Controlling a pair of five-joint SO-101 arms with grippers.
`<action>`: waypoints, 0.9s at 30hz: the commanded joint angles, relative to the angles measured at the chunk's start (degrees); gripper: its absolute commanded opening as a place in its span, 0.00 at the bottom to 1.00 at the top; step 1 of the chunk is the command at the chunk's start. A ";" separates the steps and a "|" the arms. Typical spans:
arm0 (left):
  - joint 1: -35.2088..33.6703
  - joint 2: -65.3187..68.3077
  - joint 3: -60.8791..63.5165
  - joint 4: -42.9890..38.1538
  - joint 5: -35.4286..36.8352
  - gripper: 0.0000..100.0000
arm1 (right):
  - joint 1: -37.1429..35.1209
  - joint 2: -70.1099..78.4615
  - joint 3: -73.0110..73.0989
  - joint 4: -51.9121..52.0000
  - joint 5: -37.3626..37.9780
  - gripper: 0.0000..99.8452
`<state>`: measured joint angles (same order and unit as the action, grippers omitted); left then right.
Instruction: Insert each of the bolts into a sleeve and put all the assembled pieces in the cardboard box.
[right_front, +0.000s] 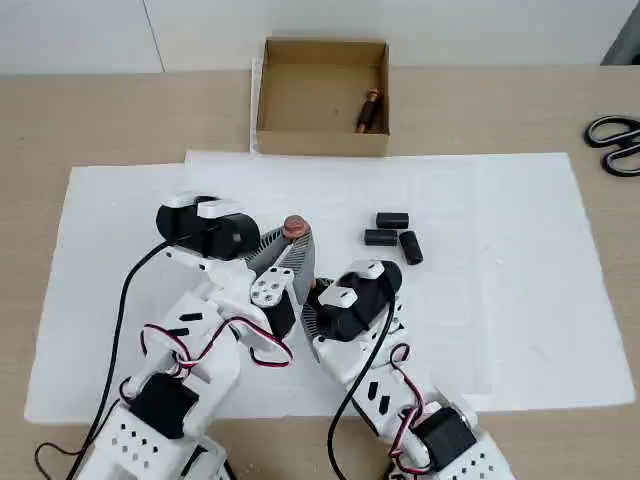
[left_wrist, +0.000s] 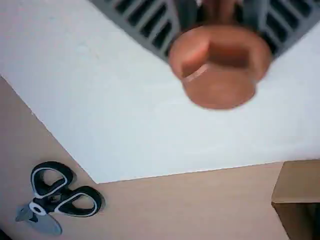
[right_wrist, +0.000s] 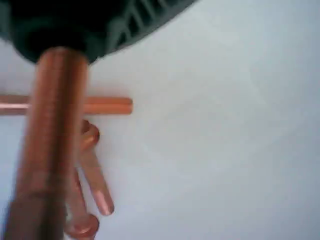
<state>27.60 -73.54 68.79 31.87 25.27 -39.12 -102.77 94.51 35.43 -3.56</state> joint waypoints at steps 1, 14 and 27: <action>0.00 -0.62 -0.31 -1.76 0.26 0.01 | -0.31 -1.10 -0.70 -1.45 -0.53 0.00; 0.09 -0.53 2.59 -1.76 0.26 0.01 | -1.27 -1.10 -0.70 -1.45 -0.44 0.00; 0.35 -0.79 7.52 2.02 -4.48 0.01 | -1.19 -1.10 -0.70 -1.45 -0.26 0.00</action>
<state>28.13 -74.15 76.09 31.43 21.93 -40.26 -102.59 94.77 35.43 -3.65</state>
